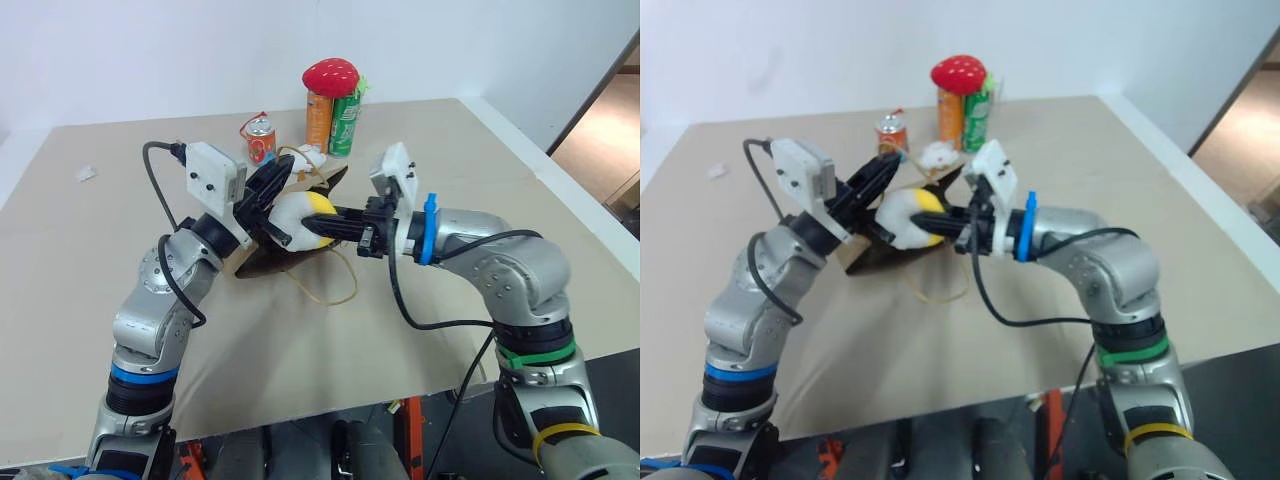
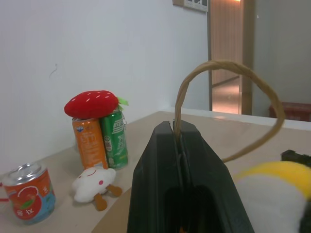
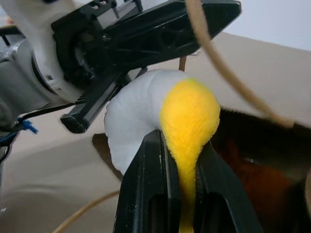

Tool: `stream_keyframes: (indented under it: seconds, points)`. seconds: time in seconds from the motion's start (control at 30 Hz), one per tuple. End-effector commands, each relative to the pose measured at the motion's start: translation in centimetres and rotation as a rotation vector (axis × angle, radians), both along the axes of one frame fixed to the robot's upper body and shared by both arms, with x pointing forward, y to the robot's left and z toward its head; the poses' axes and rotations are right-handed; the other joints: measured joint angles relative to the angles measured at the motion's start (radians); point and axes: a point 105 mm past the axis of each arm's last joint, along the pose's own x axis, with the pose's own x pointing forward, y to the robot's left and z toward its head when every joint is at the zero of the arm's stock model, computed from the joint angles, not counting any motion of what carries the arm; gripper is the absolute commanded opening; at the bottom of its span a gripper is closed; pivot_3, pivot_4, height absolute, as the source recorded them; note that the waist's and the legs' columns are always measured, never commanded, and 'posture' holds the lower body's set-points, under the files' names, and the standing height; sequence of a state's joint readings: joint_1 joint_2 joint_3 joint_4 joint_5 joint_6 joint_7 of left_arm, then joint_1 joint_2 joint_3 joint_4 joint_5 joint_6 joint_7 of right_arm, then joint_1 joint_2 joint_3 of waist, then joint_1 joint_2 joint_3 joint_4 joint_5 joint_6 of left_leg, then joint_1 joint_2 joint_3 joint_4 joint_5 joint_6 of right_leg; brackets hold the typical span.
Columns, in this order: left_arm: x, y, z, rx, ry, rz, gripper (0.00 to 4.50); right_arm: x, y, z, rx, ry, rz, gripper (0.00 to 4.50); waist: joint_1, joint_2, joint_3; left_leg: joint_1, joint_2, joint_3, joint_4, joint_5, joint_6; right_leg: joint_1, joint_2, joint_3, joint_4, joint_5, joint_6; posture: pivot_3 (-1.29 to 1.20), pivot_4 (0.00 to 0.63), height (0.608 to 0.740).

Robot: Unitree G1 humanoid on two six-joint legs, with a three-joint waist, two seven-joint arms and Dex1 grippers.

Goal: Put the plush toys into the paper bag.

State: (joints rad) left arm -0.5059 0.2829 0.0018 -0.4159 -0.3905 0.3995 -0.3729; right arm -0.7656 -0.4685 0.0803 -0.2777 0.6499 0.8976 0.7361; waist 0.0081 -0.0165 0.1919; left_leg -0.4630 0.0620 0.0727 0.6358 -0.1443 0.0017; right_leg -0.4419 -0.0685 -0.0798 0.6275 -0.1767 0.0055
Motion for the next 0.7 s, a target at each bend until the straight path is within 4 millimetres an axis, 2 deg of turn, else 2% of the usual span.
stream_keyframes:
  seconds: [0.03, 0.13, 0.2, 0.23, 0.27, 0.33, 0.37, 0.43, 0.47, 0.5, 0.53, 0.63, 0.7]
  points:
    - [-0.8, -0.1, 1.3, -0.01, -0.053, 0.004, 0.0, 2.3, 2.5, -1.5, -0.05, -0.105, -0.052, 0.33, 0.0, 0.0, 0.0, 0.0, 0.0, 0.0, 0.0, 0.0, 0.0, 0.0, 0.0, 0.0, 0.0, 0.0, 0.0, 0.0, 0.15, 0.74]
    - [-0.8, -0.1, 1.2, -0.007, -0.05, 0.008, 0.0, 2.6, 3.4, -2.0, -0.074, -0.135, -0.042, 0.33, 0.001, 0.0, 0.0, 0.0, 0.0, 0.0, 0.0, 0.0, 0.0, 0.0, 0.0, 0.0, 0.0, 0.0, 0.0, 0.0, 0.15, 0.74]
    - [-0.9, -0.1, 1.2, -0.005, -0.048, 0.01, 0.0, 2.1, 3.8, -2.2, -0.088, -0.151, -0.007, 1.13, 0.001, 0.0, 0.0, 0.0, 0.0, 0.0, 0.0, 0.0, 0.0, 0.0, 0.001, 0.0, 0.0, 0.0, 0.0, 0.0, 0.15, 0.74]
    - [-0.9, 0.0, 1.2, -0.004, -0.048, 0.011, 0.0, 2.0, 3.8, -2.2, -0.085, -0.154, 0.001, 1.22, 0.001, 0.0, 0.0, 0.0, 0.0, 0.0, 0.0, 0.0, 0.0, 0.0, 0.0, 0.0, 0.0, 0.0, 0.0, 0.0, 0.15, 0.74]
    - [-0.9, 0.0, 1.2, -0.004, -0.047, 0.012, 0.0, 1.9, 3.8, -2.1, -0.081, -0.156, 0.004, 1.63, 0.001, 0.0, 0.0, 0.0, 0.0, 0.0, 0.0, 0.0, 0.0, 0.0, 0.001, 0.0, 0.0, 0.0, 0.0, 0.0, 0.15, 0.74]
    - [-0.8, 0.1, 1.2, -0.002, -0.045, 0.017, 0.0, 1.2, 3.3, -0.5, -0.048, -0.191, 0.027, 2.2, 0.0, 0.0, 0.0, 0.0, 0.0, 0.0, 0.0, 0.0, 0.0, 0.0, 0.001, 0.0, 0.0, 0.0, 0.0, 0.0, 0.15, 0.74]
    - [-0.8, 0.1, 1.2, -0.001, -0.044, 0.018, 0.0, 0.9, 3.0, 0.0, -0.042, -0.208, 0.035, 2.82, 0.0, 0.0, 0.0, 0.0, 0.001, 0.0, 0.0, 0.0, 0.0, 0.0, 0.001, 0.0, 0.0, 0.0, 0.0, 0.0, 0.15, 0.74]
    - [-0.8, 0.2, 1.1, 0.0, -0.042, 0.02, 0.0, 0.4, 2.4, 0.5, -0.048, -0.236, 0.047, 3.4, 0.0, 0.0, 0.0, 0.0, 0.001, 0.0, 0.0, 0.0, 0.0, 0.0, 0.001, 0.0, 0.0, 0.0, 0.0, 0.0, 0.15, 0.74]
    - [-0.8, 0.1, 1.1, 0.0, -0.041, 0.018, 0.0, -0.1, 1.8, 0.8, -0.053, -0.24, 0.057, 3.96, 0.001, 0.0, 0.0, 0.0, 0.001, 0.0, 0.0, 0.0, 0.0, 0.0, 0.001, 0.0, 0.0, 0.0, 0.0, 0.0, 0.15, 0.74]
    - [-0.8, 0.1, 1.0, 0.001, -0.04, 0.016, 0.0, -0.5, 1.2, 1.1, -0.057, -0.243, 0.063, 4.08, 0.001, 0.0, 0.0, 0.0, 0.001, 0.0, 0.0, 0.0, 0.0, 0.0, 0.001, 0.0, 0.0, 0.0, 0.0, 0.0, 0.15, 0.74]
    - [-0.8, 0.1, 1.0, 0.001, -0.039, 0.015, 0.0, -0.7, 0.4, 1.3, -0.067, -0.243, 0.06, 4.41, 0.002, 0.0, 0.0, 0.0, 0.001, 0.0, 0.0, 0.0, 0.0, 0.0, 0.001, 0.0, 0.0, 0.0, 0.0, 0.0, 0.15, 0.74]
    - [-0.6, 0.1, 0.9, 0.003, -0.035, 0.014, 0.0, -1.1, -1.4, 1.4, -0.108, -0.218, 0.04, 4.41, 0.002, 0.0, 0.0, 0.0, 0.001, 0.0, 0.0, 0.0, -0.001, 0.0, 0.001, 0.0, 0.0, 0.0, 0.0, 0.0, 0.15, 0.74]
    - [-0.5, 0.2, 0.9, 0.001, -0.032, 0.014, 0.0, -1.4, -1.8, 1.4, -0.099, -0.189, 0.03, 4.41, 0.002, 0.0, 0.0, 0.0, 0.0, 0.0, 0.0, 0.0, -0.001, 0.0, 0.001, 0.0, 0.0, 0.0, 0.0, 0.0, 0.15, 0.74]
